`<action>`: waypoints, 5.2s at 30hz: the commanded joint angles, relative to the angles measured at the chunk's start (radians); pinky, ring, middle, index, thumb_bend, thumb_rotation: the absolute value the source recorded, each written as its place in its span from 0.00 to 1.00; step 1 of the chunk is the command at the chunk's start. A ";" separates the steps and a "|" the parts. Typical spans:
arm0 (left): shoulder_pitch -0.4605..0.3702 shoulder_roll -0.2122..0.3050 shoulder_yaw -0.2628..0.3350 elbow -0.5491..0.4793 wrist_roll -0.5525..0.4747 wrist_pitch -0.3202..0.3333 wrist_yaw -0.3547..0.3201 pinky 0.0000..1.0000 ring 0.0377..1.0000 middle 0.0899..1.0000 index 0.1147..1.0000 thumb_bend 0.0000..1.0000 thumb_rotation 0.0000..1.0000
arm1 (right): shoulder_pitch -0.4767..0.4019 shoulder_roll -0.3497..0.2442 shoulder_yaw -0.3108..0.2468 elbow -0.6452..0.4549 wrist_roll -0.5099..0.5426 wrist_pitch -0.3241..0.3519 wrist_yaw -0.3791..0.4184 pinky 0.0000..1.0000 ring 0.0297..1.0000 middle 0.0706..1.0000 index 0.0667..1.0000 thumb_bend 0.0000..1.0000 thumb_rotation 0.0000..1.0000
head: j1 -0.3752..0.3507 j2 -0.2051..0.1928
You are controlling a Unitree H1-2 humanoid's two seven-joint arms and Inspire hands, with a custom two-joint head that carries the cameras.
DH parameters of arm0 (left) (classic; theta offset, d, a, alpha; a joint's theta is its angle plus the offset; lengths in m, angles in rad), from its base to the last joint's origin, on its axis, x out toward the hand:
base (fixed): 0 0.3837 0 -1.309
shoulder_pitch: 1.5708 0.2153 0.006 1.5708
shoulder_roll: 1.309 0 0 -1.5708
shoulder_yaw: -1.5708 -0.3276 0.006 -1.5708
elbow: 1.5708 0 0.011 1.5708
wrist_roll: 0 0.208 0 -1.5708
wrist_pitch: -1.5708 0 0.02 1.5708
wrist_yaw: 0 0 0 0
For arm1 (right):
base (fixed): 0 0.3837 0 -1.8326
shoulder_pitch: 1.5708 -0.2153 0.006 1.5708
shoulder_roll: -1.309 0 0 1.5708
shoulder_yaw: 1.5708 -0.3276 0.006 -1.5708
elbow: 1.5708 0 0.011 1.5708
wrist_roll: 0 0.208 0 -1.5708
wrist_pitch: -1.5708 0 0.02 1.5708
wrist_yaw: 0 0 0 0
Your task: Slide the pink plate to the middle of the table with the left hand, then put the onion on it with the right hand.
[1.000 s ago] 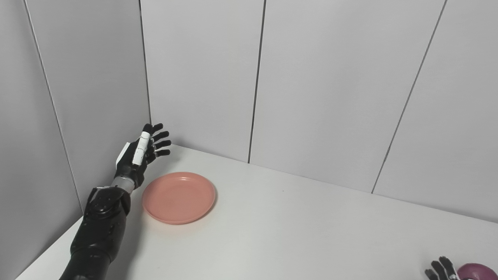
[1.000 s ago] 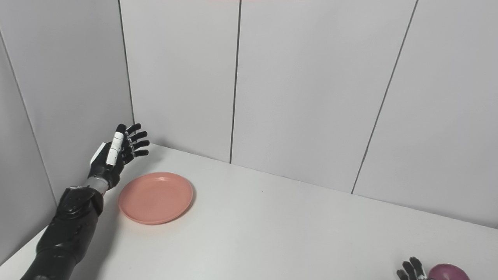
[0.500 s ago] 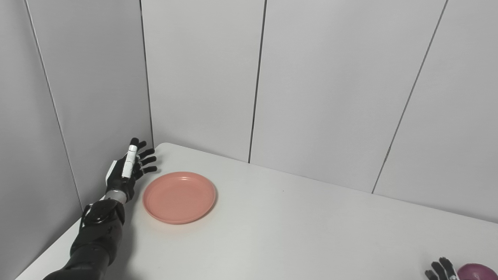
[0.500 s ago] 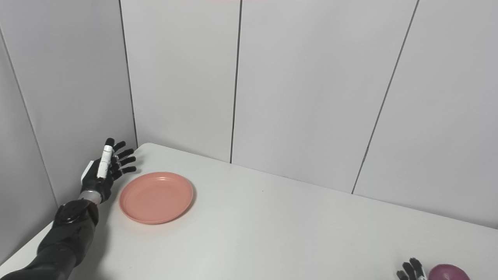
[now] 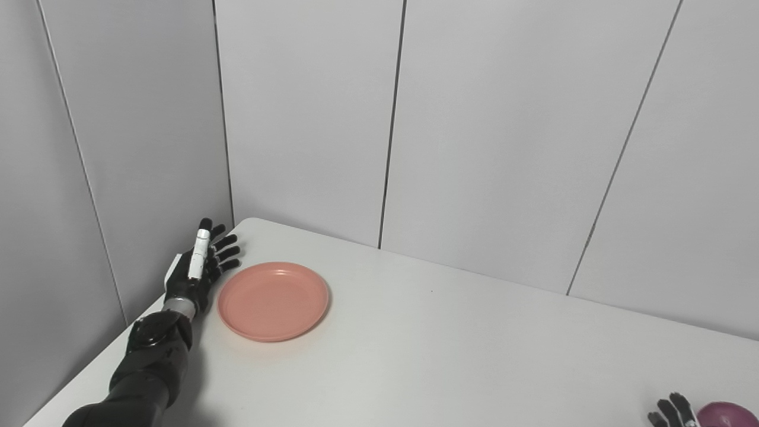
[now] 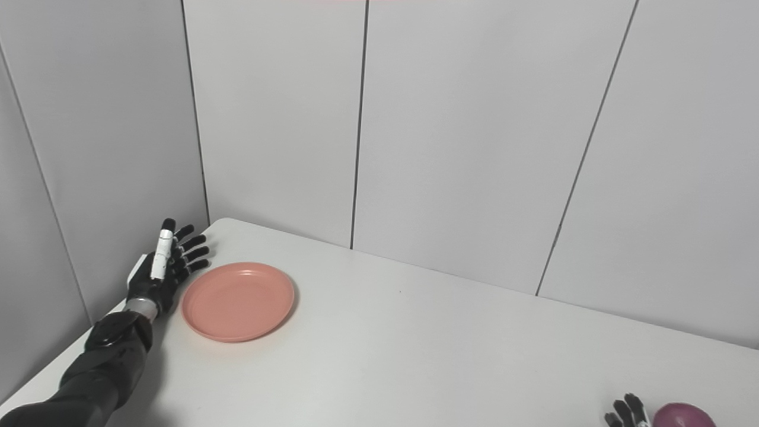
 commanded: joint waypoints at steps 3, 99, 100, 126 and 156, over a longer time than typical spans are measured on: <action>-0.038 -0.012 -0.013 -0.023 -0.004 -0.027 -0.034 0.75 0.80 0.80 0.83 0.92 0.88 | 0.056 0.024 0.010 0.033 0.007 0.017 -0.004 1.00 0.99 0.99 1.00 0.90 0.99 | -0.003 0.003; 0.340 -0.508 -0.374 -1.063 0.133 0.626 0.100 0.70 0.76 0.75 0.79 0.81 0.90 | 0.054 0.146 0.125 -0.165 -0.076 0.113 -0.165 1.00 0.95 0.96 0.98 0.86 0.97 | -0.333 0.198; 0.341 -0.513 -0.377 -1.065 0.135 0.626 0.102 0.70 0.76 0.75 0.79 0.81 0.90 | 0.053 0.147 0.126 -0.166 -0.077 0.113 -0.166 1.00 0.95 0.96 0.99 0.87 0.98 | -0.336 0.199; 0.342 -0.567 -0.357 -0.999 0.150 0.595 0.142 0.72 0.77 0.78 0.80 0.79 0.89 | 0.040 0.158 0.170 -0.161 -0.168 0.085 -0.180 1.00 0.95 0.96 0.99 0.87 0.95 | -0.473 0.221; 0.285 -0.512 -0.304 -0.846 0.142 0.520 0.103 0.80 0.81 0.80 0.83 0.78 0.88 | -0.148 -0.156 0.219 -0.377 -0.911 0.147 -0.212 0.67 0.76 0.78 0.88 0.82 0.82 | -0.640 0.158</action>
